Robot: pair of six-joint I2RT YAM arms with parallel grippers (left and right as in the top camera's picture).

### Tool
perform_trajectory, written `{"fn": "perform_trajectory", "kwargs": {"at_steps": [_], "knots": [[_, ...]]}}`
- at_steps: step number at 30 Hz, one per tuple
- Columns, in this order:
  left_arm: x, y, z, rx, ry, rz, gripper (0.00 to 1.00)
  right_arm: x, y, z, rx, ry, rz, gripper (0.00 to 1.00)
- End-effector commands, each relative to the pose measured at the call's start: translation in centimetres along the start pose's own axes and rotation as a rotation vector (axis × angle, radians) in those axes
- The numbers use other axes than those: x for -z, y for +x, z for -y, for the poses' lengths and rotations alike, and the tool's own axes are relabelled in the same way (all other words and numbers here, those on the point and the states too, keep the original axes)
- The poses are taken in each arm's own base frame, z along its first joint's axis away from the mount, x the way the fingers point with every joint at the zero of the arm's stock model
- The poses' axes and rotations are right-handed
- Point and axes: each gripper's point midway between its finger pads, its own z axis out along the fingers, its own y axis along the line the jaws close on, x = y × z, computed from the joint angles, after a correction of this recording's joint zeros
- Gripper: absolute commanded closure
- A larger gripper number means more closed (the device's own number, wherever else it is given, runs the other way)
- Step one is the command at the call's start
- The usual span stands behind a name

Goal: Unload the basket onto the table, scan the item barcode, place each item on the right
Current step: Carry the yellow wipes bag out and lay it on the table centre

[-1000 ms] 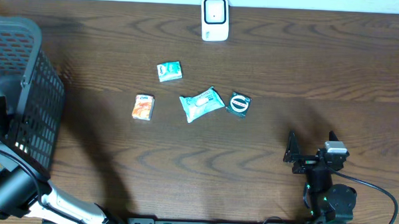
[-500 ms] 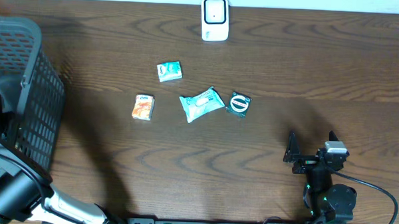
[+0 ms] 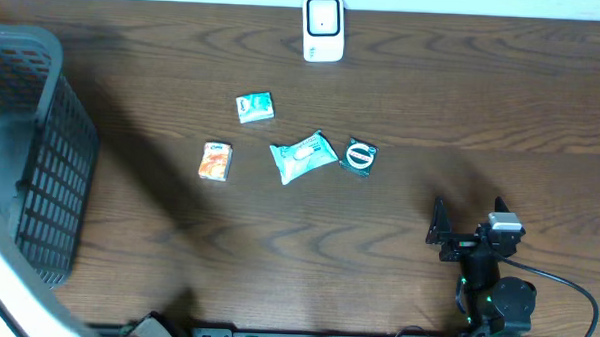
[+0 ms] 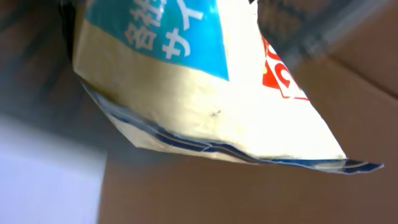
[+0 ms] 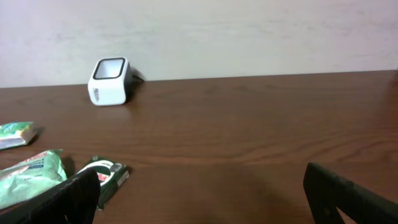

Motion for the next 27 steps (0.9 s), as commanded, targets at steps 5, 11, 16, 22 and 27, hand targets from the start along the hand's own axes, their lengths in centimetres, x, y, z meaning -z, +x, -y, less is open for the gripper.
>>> {"fn": "perform_trajectory", "kwargs": {"at_steps": [5,11,16,22,27], "knots": [[11.8,-6.0,9.0,0.12,0.338,0.212,0.93,0.0,0.2,0.1,0.008,0.003,-0.005,0.01],[16.4,1.6,21.3,-0.018,0.703,-0.079,0.93,0.0,0.2,0.1,0.008,0.003,-0.006,0.01],[19.7,9.1,30.3,-0.232,0.888,-0.304,0.92,0.0,0.2,0.1,0.008,0.003,-0.006,0.01],[20.1,18.4,37.6,-0.432,0.894,-0.523,0.93,0.0,0.2,0.1,0.009,0.003,-0.005,0.01],[18.2,25.8,40.7,-0.551,0.762,-0.644,0.93,0.0,0.2,0.1,0.008,0.003,-0.006,0.01]]}}
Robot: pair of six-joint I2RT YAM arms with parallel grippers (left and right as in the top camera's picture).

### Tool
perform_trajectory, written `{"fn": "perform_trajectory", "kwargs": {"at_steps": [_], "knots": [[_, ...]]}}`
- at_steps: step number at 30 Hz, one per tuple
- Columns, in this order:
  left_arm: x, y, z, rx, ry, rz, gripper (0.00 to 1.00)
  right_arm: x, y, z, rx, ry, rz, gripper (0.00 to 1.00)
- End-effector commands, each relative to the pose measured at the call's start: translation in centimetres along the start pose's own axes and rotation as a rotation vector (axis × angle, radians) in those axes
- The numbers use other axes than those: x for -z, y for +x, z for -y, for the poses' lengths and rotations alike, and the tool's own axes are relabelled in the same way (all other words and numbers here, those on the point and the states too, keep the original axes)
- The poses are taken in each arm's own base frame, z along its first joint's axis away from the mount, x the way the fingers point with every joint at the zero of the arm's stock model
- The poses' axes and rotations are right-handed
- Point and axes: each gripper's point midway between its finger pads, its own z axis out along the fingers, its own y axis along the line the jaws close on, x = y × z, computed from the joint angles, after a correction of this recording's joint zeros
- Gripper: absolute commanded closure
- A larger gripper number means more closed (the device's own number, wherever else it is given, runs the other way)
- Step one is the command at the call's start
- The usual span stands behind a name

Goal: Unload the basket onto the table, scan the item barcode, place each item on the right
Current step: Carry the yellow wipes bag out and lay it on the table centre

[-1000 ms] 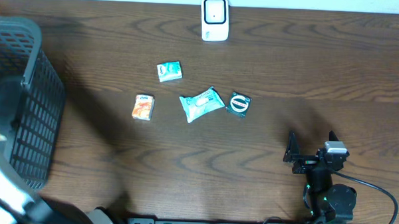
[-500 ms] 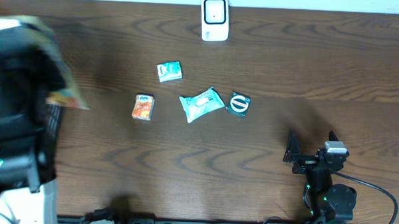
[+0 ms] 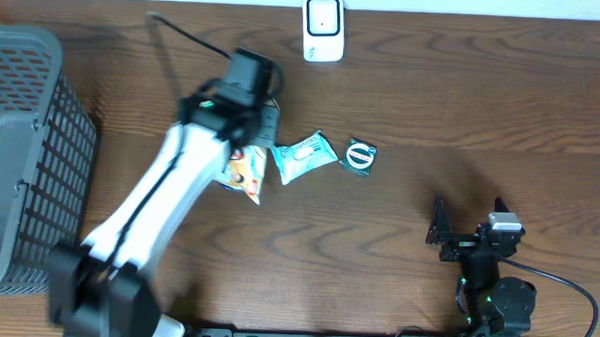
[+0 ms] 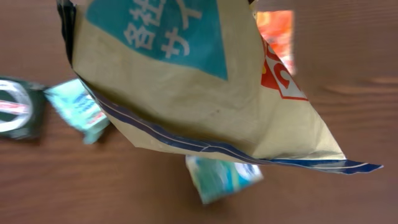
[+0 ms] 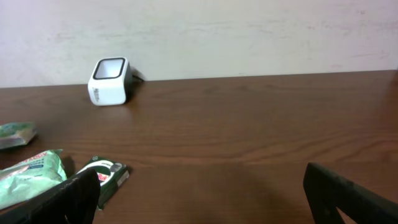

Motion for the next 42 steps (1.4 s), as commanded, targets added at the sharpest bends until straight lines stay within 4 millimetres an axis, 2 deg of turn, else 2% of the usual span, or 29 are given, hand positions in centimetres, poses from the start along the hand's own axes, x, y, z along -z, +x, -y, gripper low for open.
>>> {"fn": "perform_trajectory", "kwargs": {"at_steps": [1,4,9,10,11,16,26,37,42], "knots": [[-4.1,1.6,0.1,0.029,-0.092,-0.079,0.92,0.0,0.2,0.1,0.008,0.002,-0.006,0.01],[-6.1,2.8,0.5,0.016,-0.102,-0.133,0.92,0.0,0.2,0.1,0.008,0.002,-0.006,0.01],[-7.4,3.8,0.6,0.008,-0.111,-0.176,0.92,0.0,0.2,0.1,0.008,0.002,-0.006,0.01],[-7.4,3.8,0.7,0.007,-0.11,-0.175,0.27,0.0,0.2,0.1,0.008,0.002,-0.006,0.01],[-7.4,3.8,0.7,0.007,-0.111,-0.175,0.02,0.0,0.2,0.1,0.008,0.002,-0.006,0.01],[-7.3,4.0,0.5,0.004,-0.119,-0.181,0.02,0.0,0.2,0.1,0.008,0.002,-0.006,0.01],[-6.9,5.5,0.1,-0.008,-0.136,-0.247,0.02,0.0,0.2,0.1,0.008,0.003,-0.006,0.01],[-7.0,5.2,0.0,-0.016,-0.13,-0.237,0.02,0.0,0.2,0.1,0.008,0.002,-0.006,0.01],[-7.1,5.4,1.1,0.005,-0.07,-0.248,0.02,0.0,0.2,0.1,0.008,0.002,-0.006,0.01]]}}
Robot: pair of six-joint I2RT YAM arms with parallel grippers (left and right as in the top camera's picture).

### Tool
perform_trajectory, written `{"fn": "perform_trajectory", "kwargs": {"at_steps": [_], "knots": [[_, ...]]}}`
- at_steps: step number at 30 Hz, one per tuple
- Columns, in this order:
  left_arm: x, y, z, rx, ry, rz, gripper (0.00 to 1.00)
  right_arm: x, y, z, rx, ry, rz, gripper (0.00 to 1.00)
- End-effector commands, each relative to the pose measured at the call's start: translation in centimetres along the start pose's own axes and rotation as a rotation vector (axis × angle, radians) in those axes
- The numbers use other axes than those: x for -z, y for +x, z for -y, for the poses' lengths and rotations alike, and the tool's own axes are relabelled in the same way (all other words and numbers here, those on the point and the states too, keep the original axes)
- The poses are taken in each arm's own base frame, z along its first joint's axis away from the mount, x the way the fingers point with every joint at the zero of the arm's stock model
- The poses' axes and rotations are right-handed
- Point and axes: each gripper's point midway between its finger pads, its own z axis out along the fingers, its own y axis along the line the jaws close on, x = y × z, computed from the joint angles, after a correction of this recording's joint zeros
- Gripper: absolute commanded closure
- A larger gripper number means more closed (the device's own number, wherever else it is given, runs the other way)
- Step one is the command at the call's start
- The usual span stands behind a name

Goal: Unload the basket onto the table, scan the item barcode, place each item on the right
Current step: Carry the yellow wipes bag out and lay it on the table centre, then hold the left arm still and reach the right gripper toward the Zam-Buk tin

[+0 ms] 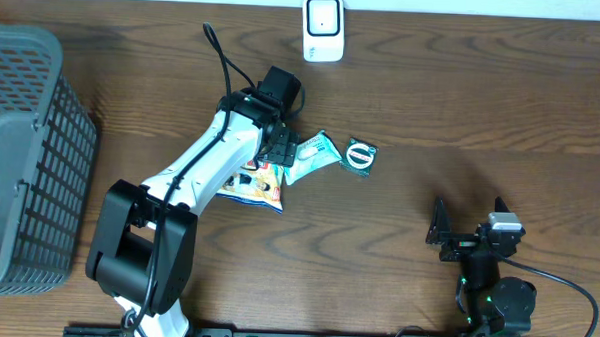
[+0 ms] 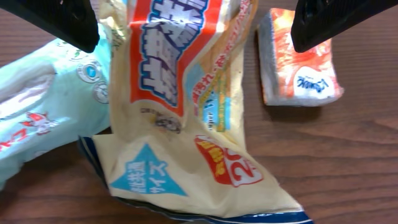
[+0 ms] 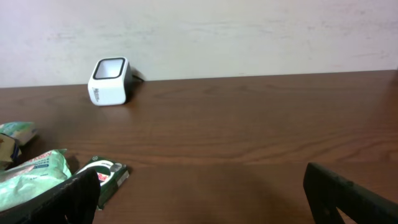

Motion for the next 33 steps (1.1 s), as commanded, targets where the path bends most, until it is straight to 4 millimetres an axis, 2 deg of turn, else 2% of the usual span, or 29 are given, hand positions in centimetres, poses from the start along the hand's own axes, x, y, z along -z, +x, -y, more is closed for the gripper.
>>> {"fn": "perform_trajectory", "kwargs": {"at_steps": [1,3,4,8,10,11,14,16,18,21,24,27,30,33], "knots": [[-0.1,0.3,0.5,0.012,0.033,-0.014,0.02,0.0,0.2,0.1,0.008,0.003,-0.006,0.01],[0.5,-0.1,0.6,0.016,0.044,0.0,0.02,0.0,0.2,0.1,0.008,0.003,-0.006,0.01],[1.5,-0.7,0.6,0.022,0.05,0.024,0.02,0.0,0.2,0.1,0.008,0.003,-0.006,0.01],[8.1,-4.2,-0.2,0.059,0.095,0.206,0.02,0.0,0.2,0.1,0.008,0.003,-0.006,0.01],[13.0,-5.6,-1.7,0.1,0.115,0.333,0.01,0.0,0.2,0.1,0.008,0.003,-0.006,0.01],[14.6,-5.9,-2.4,0.117,0.121,0.374,0.01,0.0,0.2,0.1,0.008,0.003,-0.006,0.01],[20.5,-6.1,-5.6,0.237,0.142,0.52,0.0,0.0,0.2,0.1,0.008,0.003,-0.006,0.01],[23.3,-5.2,-7.6,0.31,0.149,0.583,0.01,0.0,0.2,0.1,0.008,0.003,-0.006,0.01],[25.1,-3.9,-8.9,0.359,0.151,0.611,0.02,0.0,0.2,0.1,0.008,0.003,-0.006,0.01],[26.0,-1.9,-9.4,0.365,0.143,0.592,0.04,0.0,0.2,0.1,0.008,0.003,-0.006,0.01],[25.4,0.7,-10.2,0.381,0.109,0.511,0.07,0.0,0.2,0.1,0.008,0.003,-0.006,0.01],[24.4,2.4,-11.5,0.445,0.08,0.438,0.07,0.0,0.2,0.1,0.008,0.003,-0.006,0.01],[23.6,3.1,-12.5,0.485,0.082,0.389,0.07,0.0,0.2,0.1,0.008,0.003,-0.006,0.01],[22.9,3.0,-12.1,0.466,0.142,0.352,0.07,0.0,0.2,0.1,0.008,0.003,-0.006,0.01]]}}
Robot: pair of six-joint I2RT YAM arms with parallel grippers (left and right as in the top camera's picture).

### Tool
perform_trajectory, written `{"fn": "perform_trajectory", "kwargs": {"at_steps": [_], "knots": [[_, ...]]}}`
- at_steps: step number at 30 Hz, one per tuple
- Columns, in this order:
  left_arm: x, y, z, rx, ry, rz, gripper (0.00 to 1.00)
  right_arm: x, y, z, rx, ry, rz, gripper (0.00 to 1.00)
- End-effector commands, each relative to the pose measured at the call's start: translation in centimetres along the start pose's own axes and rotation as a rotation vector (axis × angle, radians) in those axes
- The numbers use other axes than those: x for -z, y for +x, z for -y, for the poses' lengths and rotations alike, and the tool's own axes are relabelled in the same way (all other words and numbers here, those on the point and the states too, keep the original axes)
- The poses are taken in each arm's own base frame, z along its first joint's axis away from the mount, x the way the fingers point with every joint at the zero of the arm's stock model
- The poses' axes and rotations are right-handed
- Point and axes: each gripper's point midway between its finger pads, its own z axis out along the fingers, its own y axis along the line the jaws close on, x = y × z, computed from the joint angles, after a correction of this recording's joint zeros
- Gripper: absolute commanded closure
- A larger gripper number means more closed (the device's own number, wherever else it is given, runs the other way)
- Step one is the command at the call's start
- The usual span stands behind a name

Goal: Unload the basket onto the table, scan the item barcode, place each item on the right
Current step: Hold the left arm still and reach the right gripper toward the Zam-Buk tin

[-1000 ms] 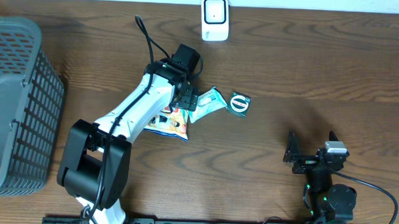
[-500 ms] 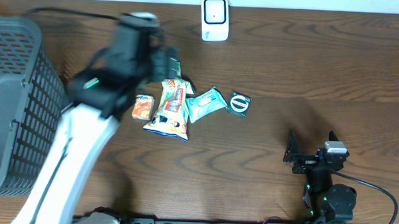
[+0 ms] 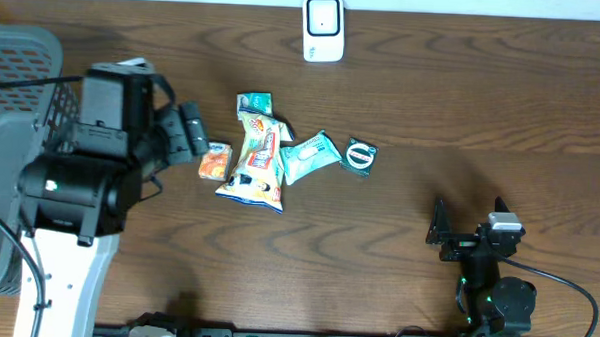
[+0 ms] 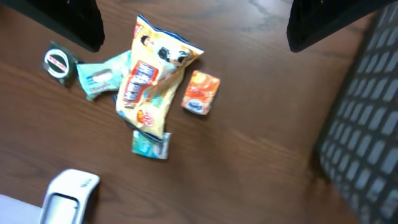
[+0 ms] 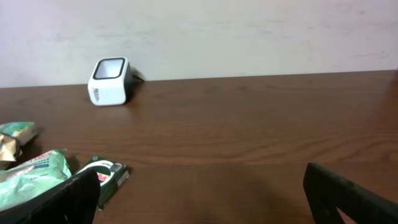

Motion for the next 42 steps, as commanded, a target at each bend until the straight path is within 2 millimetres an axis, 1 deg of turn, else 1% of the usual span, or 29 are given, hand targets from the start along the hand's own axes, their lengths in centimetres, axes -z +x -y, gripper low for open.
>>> {"fn": "perform_trajectory", "kwargs": {"at_steps": [1,5,8,13,15,16,17,18,19,23,27,31,32,34,37,39,42], "knots": [[-1.1,0.8,0.8,-0.006,0.072,-0.076,0.07,0.0,0.2,0.1,0.008,0.003,-0.006,0.01],[-2.7,1.4,1.1,-0.016,0.073,-0.14,0.07,0.0,0.2,0.1,0.008,0.003,-0.006,0.01],[-4.5,2.4,2.1,-0.08,0.118,-0.219,0.07,0.0,0.1,0.1,0.008,0.002,-0.004,0.01],[-6.5,3.4,3.2,-0.132,0.172,-0.301,0.07,0.0,-0.3,0.0,0.008,0.0,0.014,0.01],[-7.2,3.7,3.9,-0.181,0.217,-0.329,0.07,0.0,-0.4,-0.7,-0.002,-0.04,0.017,0.01],[-7.4,3.9,4.2,-0.2,0.234,-0.336,0.07,0.1,-1.3,-1.6,-0.011,-0.092,0.052,0.01],[-7.5,4.0,4.3,-0.215,0.242,-0.343,0.07,0.5,-2.4,-3.5,0.001,-0.205,0.095,0.01],[-7.7,4.1,4.3,-0.223,0.243,-0.347,0.07,0.7,-2.9,-4.3,0.006,-0.254,0.113,0.01],[-7.7,4.1,4.3,-0.233,0.246,-0.348,0.07,1.2,-3.8,-5.6,0.018,-0.331,0.151,0.01],[-7.7,4.1,4.3,-0.233,0.246,-0.349,0.07,1.6,-4.1,-6.3,-0.002,-0.373,0.146,0.01],[-7.7,4.1,4.3,-0.233,0.246,-0.349,0.07,1.6,-5.0,-6.7,-0.031,-0.388,0.108,0.01],[-7.7,4.1,4.3,-0.233,0.246,-0.349,0.07,1.1,-7.0,-7.2,-0.006,-0.404,0.026,0.01],[-7.7,4.2,4.3,-0.233,0.245,-0.351,0.06,0.6,-7.7,-7.4,0.003,-0.414,-0.016,0.01],[-7.7,4.2,4.3,-0.233,0.245,-0.351,0.07,-0.4,-8.2,-7.5,-0.012,-0.414,-0.089,0.01],[-7.7,4.2,4.3,-0.232,0.245,-0.351,0.06,-1.8,-8.2,-8.3,-0.018,-0.461,-0.208,0.01],[-7.7,4.2,4.3,-0.232,0.245,-0.351,0.06,-3.4,-7.7,-8.9,-0.063,-0.494,-0.348,0.01],[-7.7,4.2,4.3,-0.232,0.245,-0.351,0.06,-4.9,-7.1,-9.7,-0.119,-0.538,-0.49,0.01]]}}
